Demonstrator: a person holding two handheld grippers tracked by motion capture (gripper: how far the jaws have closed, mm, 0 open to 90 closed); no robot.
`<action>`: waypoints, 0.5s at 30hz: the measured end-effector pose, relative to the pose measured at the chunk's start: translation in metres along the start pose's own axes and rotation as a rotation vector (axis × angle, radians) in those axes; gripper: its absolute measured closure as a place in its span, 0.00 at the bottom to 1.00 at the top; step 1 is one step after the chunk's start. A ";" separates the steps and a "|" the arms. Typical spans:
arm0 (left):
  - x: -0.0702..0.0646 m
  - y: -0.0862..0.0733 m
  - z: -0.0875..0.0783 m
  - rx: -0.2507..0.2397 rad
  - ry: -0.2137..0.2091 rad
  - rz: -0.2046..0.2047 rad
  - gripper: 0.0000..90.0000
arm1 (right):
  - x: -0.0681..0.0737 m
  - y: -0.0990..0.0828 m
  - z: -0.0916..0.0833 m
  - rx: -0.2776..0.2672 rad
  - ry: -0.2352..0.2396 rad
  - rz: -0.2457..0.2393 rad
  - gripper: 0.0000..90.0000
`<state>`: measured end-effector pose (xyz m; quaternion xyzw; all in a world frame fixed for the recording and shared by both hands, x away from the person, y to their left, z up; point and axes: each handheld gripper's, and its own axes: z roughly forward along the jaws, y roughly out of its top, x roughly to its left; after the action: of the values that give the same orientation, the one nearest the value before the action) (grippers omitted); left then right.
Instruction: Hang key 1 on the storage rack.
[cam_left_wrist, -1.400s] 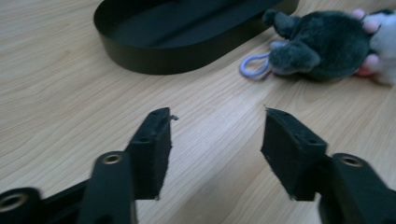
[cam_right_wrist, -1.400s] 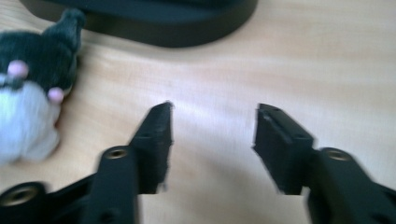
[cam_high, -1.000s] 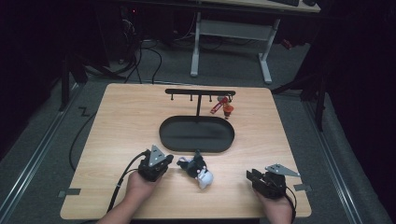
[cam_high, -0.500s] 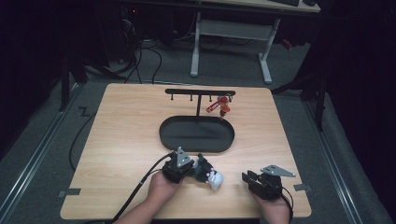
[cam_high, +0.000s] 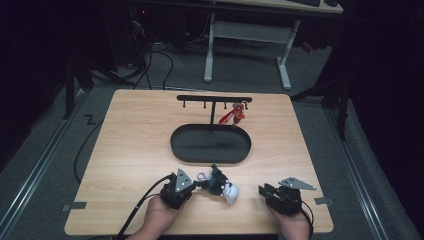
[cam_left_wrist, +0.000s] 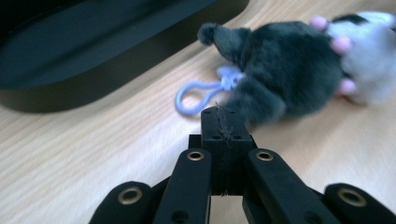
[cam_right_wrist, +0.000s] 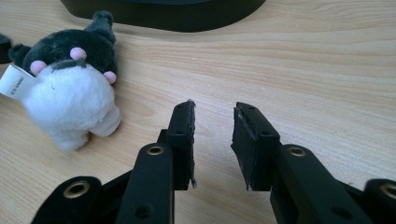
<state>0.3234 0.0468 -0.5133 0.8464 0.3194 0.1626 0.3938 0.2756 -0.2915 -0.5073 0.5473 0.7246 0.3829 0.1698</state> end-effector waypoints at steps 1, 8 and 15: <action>-0.001 0.003 0.005 0.009 0.002 0.005 1.00 | 0.000 0.000 0.000 0.002 0.000 0.002 0.77; -0.015 0.024 0.039 0.030 -0.020 0.029 1.00 | -0.007 -0.002 0.001 0.011 0.002 0.018 0.77; -0.007 0.025 0.039 0.014 0.014 0.022 0.95 | -0.012 -0.004 0.000 0.005 -0.009 0.013 0.77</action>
<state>0.3492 0.0077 -0.5191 0.8514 0.3141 0.1706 0.3839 0.2770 -0.3034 -0.5119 0.5540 0.7212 0.3799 0.1690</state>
